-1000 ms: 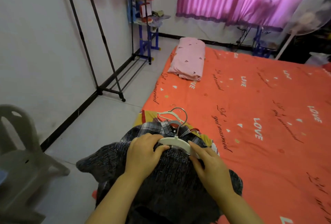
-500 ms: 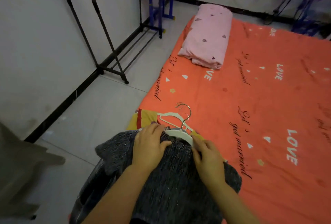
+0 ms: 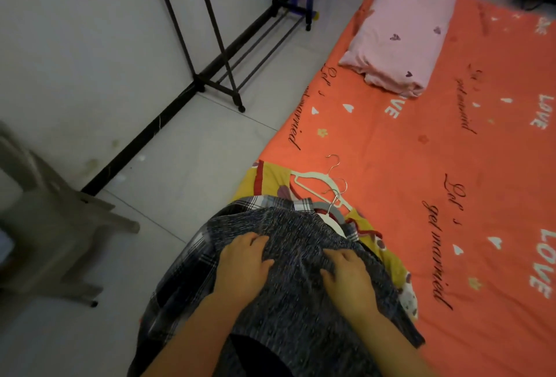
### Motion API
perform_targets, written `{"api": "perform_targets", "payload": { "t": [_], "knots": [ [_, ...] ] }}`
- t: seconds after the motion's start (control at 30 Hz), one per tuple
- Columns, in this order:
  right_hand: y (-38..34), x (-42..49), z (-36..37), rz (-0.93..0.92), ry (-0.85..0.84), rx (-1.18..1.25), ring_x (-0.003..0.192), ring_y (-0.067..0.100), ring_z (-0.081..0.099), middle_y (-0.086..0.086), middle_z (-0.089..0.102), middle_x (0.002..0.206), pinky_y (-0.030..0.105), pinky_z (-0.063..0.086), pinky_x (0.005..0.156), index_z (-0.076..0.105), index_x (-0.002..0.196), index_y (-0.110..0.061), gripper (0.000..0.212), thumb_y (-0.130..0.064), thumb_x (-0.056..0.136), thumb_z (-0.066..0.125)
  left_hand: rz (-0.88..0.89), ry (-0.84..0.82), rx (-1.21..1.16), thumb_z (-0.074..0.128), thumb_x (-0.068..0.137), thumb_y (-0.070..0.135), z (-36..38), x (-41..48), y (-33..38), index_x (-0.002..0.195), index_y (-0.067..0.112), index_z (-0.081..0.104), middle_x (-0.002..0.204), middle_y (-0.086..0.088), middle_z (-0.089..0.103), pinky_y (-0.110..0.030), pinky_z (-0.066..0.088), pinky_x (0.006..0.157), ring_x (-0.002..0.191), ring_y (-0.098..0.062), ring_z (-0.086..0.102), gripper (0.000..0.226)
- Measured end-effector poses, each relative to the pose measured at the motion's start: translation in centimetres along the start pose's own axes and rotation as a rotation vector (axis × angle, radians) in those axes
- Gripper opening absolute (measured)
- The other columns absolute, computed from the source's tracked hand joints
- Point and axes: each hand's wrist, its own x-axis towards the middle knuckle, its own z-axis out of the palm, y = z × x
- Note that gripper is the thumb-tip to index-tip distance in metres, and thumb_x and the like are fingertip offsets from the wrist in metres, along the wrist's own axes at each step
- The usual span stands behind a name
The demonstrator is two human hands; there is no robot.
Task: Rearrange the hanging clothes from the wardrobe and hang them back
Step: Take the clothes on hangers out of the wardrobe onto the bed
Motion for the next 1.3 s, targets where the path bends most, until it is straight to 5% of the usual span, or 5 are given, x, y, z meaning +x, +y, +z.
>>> {"api": "perform_targets", "payload": {
  "t": [0.3,0.6,1.0,1.3],
  "knots": [
    [-13.1,-2.3,-3.5,-0.301,-0.017,-0.175,0.124,0.023,0.041,0.004,0.039,0.139,0.037,0.037,0.104,0.033,0.144,-0.019,0.053,-0.033,0.095,0.051,-0.170,0.219,0.030,0.049,0.091,0.041,-9.4,-8.2,-7.7,0.136,0.025,0.042,0.130,0.001,0.050,-0.032,0.036,0.096,0.116,-0.019,0.047,0.048],
    [-34.4,-16.6,1.7,-0.892,-0.052,-0.337,0.118,0.021,0.045,0.002,0.040,0.137,0.030,0.037,0.099,0.035,0.141,-0.024,0.050,-0.037,0.095,0.049,-0.638,0.452,0.024,0.051,0.089,0.046,-14.8,-33.1,-21.4,0.132,0.028,0.044,0.129,0.005,0.050,-0.031,0.035,0.096,0.118,-0.017,0.047,0.048],
    [-54.3,-51.9,21.5,-1.644,-0.351,-0.566,0.122,0.022,0.043,0.001,0.039,0.137,0.033,0.038,0.103,0.035,0.141,-0.025,0.051,-0.038,0.094,0.052,-1.429,0.657,-0.065,0.042,0.093,0.047,-6.5,-79.0,-29.1,0.139,0.027,0.035,0.136,0.004,0.046,-0.028,0.032,0.099,0.121,-0.015,0.044,0.051],
    [-60.0,-71.0,32.5,-2.068,-0.522,-0.641,0.121,0.019,0.045,-0.001,0.040,0.138,0.029,0.040,0.101,0.035,0.141,-0.028,0.052,-0.041,0.094,0.050,-1.824,0.711,-0.168,0.040,0.095,0.043,-0.9,-96.6,-29.1,0.137,0.025,0.036,0.135,0.003,0.045,-0.029,0.031,0.097,0.120,-0.016,0.043,0.045]
  ]
}}
